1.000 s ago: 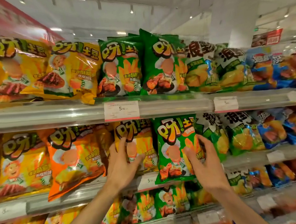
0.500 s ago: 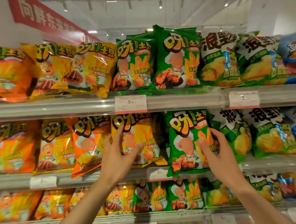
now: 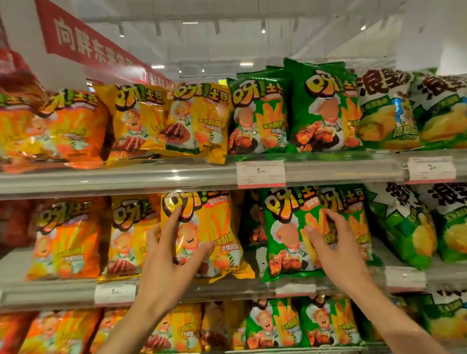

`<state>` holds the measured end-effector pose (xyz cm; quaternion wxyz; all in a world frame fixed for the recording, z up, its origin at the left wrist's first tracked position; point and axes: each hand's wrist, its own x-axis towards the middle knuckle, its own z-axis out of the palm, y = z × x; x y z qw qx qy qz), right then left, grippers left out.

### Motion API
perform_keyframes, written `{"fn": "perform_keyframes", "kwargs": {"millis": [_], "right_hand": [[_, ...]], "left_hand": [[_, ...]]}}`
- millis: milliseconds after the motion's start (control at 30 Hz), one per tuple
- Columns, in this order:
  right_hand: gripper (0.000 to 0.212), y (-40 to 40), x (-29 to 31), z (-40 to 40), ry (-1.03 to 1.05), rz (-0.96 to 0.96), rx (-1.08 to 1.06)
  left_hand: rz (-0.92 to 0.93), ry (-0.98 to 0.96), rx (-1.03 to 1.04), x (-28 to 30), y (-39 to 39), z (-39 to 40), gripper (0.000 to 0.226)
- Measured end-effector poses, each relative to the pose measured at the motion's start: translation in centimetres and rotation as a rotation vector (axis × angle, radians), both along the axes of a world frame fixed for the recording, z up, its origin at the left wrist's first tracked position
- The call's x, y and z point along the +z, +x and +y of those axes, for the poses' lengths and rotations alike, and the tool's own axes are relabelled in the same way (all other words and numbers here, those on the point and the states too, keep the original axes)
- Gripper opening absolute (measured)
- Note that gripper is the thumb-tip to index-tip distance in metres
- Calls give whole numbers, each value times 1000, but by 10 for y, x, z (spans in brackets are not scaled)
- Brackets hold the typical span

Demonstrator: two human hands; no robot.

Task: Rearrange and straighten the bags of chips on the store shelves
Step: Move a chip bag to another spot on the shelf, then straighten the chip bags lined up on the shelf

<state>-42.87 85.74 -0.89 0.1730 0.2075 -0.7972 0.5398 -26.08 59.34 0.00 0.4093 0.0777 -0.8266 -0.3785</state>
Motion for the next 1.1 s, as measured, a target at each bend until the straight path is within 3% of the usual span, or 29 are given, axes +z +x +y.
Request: {"fn": "perform_keyframes", "kwargs": {"millis": [233, 533, 700, 767, 933, 1100], "right_hand": [[64, 1, -4, -68, 65, 52, -71], [70, -9, -4, -73, 418, 101, -185], [64, 16, 15, -74, 386, 318, -224], [63, 37, 25, -84, 330, 265, -94], [74, 75, 38, -129, 239, -92, 321], [105, 83, 35, -153, 132, -338, 417]], "left_hand": [[-18, -17, -4, 4, 27, -37, 82], [-39, -25, -23, -3, 34, -57, 83], [-72, 7, -59, -7, 31, -55, 85], [-69, 9, -73, -9, 31, -54, 85], [-68, 29, -118, -7, 30, -51, 82], [-91, 27, -145, -8, 31, -53, 84]]}}
